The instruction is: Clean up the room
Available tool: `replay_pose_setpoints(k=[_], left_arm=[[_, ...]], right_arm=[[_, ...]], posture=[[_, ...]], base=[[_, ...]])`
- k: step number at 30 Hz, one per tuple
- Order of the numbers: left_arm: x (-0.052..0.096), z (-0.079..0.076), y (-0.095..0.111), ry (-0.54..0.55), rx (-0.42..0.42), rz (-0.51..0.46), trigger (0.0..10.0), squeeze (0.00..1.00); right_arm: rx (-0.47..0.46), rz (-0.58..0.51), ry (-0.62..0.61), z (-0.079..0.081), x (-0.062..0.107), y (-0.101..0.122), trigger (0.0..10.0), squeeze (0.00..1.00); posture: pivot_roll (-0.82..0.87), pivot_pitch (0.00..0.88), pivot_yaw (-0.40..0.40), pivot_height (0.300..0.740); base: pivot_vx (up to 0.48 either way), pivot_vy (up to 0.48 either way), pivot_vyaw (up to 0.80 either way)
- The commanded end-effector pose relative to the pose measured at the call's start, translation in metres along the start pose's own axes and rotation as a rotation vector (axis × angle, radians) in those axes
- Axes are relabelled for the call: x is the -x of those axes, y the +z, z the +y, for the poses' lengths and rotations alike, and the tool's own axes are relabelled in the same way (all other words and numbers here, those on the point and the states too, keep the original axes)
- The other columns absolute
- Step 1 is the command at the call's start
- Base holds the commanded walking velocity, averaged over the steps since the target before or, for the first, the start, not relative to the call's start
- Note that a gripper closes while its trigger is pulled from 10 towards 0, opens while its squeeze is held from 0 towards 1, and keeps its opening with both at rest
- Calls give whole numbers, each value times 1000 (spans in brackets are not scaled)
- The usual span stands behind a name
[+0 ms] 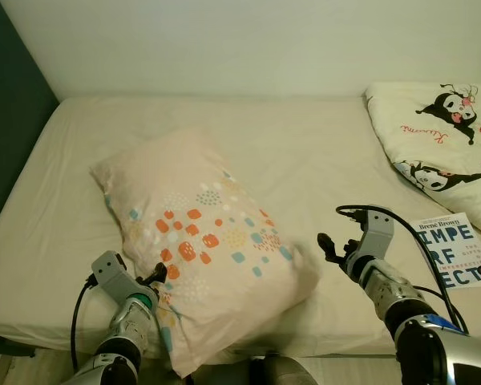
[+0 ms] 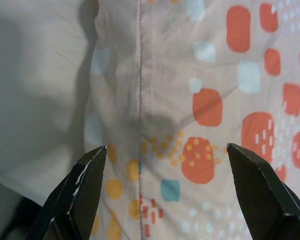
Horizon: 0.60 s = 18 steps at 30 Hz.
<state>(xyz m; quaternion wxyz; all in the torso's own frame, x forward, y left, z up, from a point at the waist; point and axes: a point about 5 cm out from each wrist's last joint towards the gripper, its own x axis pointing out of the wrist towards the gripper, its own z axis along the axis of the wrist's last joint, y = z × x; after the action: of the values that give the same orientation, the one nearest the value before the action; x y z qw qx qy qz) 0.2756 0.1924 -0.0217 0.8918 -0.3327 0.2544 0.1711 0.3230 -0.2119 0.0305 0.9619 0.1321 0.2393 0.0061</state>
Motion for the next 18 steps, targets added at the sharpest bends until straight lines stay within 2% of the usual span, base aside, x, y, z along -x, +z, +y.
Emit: replay_pose_setpoints(k=[1, 2, 4, 6, 7, 9, 12, 13, 14, 18], left_arm=[[0, 1, 1, -11, 27, -13, 10000, 0], [0, -1, 4, -39, 51, -43, 10000, 0], [0, -9, 8, -118, 32, -78, 10000, 0], [0, -16, 7, -184, -33, -73, 10000, 0], [0, -16, 7, -184, -33, -73, 10000, 0], [0, -25, 3, -231, -87, -58, 10000, 0], [0, -29, 1, -238, -141, -46, 10000, 0], [-1, -32, -2, -223, -226, -29, 10000, 0], [-1, -33, -3, -216, -263, -26, 10000, 0], [-1, -36, -6, -207, -297, -15, 10000, 0]], right_arm=[[-2, 43, -1, -1, 2, -13, 10000, 0], [6, 61, 1, 0, 3, -18, 10000, 0], [17, 114, -10, -3, 8, -36, 10000, 0], [32, 151, -26, -6, 12, -49, 10000, 0], [32, 151, -26, -6, 12, -49, 10000, 0], [32, 184, -49, -17, 21, -65, 10000, 0], [36, 204, -59, -24, 28, -76, 10000, 0], [46, 215, -51, -29, 33, -83, 10000, 0], [48, 217, -49, -30, 35, -85, 10000, 0], [47, 211, -37, -33, 38, -87, 10000, 0]], posture=[[-63, 89, 40, 740], [-66, 96, 40, 740], [-77, 114, 38, 740], [-92, 131, 39, 740], [-92, 131, 39, 740], [-147, 175, 53, 740], [-182, 200, 58, 740], [-205, 216, 60, 740], [-213, 221, 60, 740], [-255, 256, 66, 740]], base=[[0, 0, 0], [0, 0, 0], [0, 0, 0], [0, 0, 0], [0, 0, 0], [0, 0, 0], [0, 0, 0], [0, 0, 0], [0, 0, 0], [0, 0, 0]])
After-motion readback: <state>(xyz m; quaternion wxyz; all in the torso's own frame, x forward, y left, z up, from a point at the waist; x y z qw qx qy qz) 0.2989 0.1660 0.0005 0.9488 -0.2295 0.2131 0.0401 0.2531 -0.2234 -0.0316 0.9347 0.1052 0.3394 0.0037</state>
